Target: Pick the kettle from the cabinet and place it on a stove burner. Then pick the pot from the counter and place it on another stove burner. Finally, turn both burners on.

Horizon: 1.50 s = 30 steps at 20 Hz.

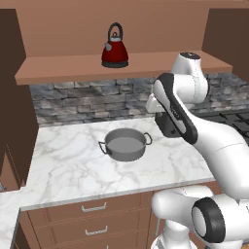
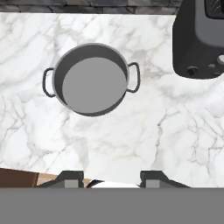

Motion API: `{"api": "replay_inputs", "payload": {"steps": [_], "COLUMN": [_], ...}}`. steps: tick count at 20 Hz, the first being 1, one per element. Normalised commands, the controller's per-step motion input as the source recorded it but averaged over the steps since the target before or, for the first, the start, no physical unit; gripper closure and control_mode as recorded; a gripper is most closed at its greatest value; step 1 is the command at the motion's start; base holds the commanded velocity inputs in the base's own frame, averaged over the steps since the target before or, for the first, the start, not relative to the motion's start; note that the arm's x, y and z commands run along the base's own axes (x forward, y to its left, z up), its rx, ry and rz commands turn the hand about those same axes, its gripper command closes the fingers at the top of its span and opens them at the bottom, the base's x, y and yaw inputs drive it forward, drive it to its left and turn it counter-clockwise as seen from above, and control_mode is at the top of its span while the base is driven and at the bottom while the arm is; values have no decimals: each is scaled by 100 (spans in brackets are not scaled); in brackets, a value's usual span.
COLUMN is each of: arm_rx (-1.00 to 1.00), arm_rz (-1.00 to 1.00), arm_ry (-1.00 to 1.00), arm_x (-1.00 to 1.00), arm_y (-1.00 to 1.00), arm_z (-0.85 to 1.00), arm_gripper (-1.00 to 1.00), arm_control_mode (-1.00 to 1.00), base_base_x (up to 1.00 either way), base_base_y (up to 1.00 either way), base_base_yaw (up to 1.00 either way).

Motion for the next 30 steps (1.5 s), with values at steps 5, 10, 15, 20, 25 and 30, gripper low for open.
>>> {"api": "replay_inputs", "payload": {"steps": [5,10,15,20,25,30], "arm_rx": [0,5,9,8,4,2], "arm_rz": [0,0,0,0,0,0], "arm_ry": [-3,-9,-16,-15,-18,-21], "arm_x": [-8,-8,-9,-4,0,0], "arm_y": [-1,0,0,0,5,15], "arm_z": [0,7,18,22,26,32], "arm_gripper": [-100,-100,-100,-100,-100,-100], "arm_control_mode": [-100,-100,-100,-100,-100,-100], "base_base_x": [0,0,0,0,0,0], "base_base_y": [0,0,0,0,0,0], "base_base_yaw": [0,0,0,0,0,0]}}
